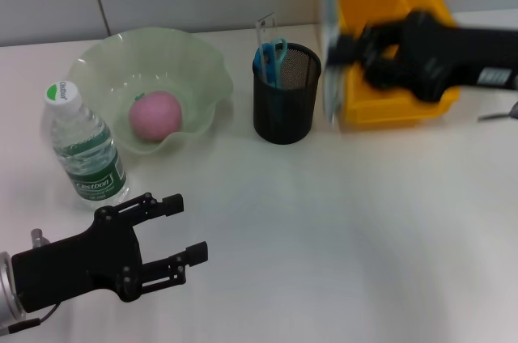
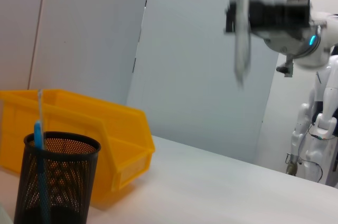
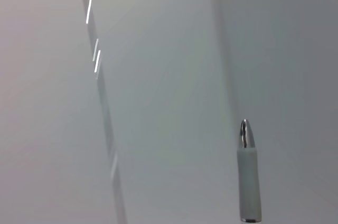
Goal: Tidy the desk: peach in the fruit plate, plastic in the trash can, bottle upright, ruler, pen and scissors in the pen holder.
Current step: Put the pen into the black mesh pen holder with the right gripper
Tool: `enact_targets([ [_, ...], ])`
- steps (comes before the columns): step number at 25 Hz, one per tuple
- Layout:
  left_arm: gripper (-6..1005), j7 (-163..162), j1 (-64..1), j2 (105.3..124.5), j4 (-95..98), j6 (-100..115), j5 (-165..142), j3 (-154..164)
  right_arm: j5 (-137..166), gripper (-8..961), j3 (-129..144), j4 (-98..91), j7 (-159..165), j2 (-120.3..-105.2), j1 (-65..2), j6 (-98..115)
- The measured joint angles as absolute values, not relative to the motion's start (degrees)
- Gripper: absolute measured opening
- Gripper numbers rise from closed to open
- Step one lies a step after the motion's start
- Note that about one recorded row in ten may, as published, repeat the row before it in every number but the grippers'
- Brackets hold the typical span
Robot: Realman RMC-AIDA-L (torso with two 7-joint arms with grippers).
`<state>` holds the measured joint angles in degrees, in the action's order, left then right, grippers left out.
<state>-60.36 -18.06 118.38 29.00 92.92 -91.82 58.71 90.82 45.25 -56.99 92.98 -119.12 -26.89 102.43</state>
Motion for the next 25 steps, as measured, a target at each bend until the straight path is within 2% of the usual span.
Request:
enact_targets([
  [9, 785, -60.9, -18.9, 118.53, 29.0, 91.8, -91.6, 58.2, 81.4, 120, 38.1, -44.7, 82.8, -118.93, -27.2, 101.9],
  [18, 785, -58.0, -19.9, 118.55, 25.4, 90.1, -88.5, 58.2, 80.2, 120, 35.9, -44.0, 74.1, -119.11, -28.4, 93.1],
  [25, 785, -54.0, -20.3, 118.52, 25.4, 90.6, -88.4, 58.4, 80.2, 119, 38.1, -44.7, 48.7, -119.18, -28.5, 87.3],
])
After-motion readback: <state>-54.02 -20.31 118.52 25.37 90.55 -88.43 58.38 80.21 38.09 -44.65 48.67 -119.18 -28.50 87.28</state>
